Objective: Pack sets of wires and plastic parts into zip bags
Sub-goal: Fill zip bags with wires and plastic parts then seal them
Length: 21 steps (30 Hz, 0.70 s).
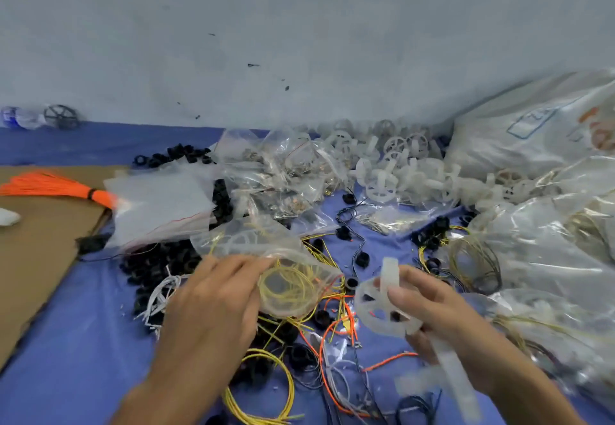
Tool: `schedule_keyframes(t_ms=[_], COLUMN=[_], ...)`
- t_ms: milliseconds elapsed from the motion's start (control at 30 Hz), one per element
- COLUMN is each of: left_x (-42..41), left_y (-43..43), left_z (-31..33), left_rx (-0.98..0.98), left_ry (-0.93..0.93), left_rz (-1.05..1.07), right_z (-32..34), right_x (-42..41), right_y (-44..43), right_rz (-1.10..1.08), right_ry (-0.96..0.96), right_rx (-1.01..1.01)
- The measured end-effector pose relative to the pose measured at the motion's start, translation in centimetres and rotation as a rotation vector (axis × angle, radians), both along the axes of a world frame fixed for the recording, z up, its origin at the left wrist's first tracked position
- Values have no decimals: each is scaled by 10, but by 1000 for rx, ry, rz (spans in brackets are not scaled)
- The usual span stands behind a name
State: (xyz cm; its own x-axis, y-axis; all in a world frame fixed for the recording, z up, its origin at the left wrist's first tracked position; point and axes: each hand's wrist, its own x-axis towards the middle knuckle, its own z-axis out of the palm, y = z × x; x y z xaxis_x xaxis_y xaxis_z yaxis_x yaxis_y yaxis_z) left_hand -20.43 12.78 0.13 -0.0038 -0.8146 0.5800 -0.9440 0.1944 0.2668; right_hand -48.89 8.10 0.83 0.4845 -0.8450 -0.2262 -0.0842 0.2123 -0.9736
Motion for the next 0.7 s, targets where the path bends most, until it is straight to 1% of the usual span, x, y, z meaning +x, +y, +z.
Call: schedule_keyframes(t_ms=[33,133,200,267,333,467,600,667,700], left_x=[-5,-5,-6,-6,-3,1,-3,-6,-7], left_y=[6,13,16,18,20,23,27,28,28], left_z=[-1,-2,-3,-8,-13,-14,-15,-15,-15], left_rx=[97,226,258,287,317,378,411,428,435], left_ry=[2,-2,24,60,91,60,21,13,17], left_rz=[-23,-28,-65,-116,-145,-163,-202,-219,-225], right_z=[-5,-17,-19,-16,-13,-10,-3,1,6], right_x=[4,20,37,55,71,92,111,118,121], right_y=[13,32,35,37,38,35,33,33,33], right_rz=[43,111,102,62,34,-129,-109,-72,-57], right_ry=[-39,-170,-188,-168,-112,-29,100,106,63], right_rx=[22,58,70,97,70,109,21,-18,2])
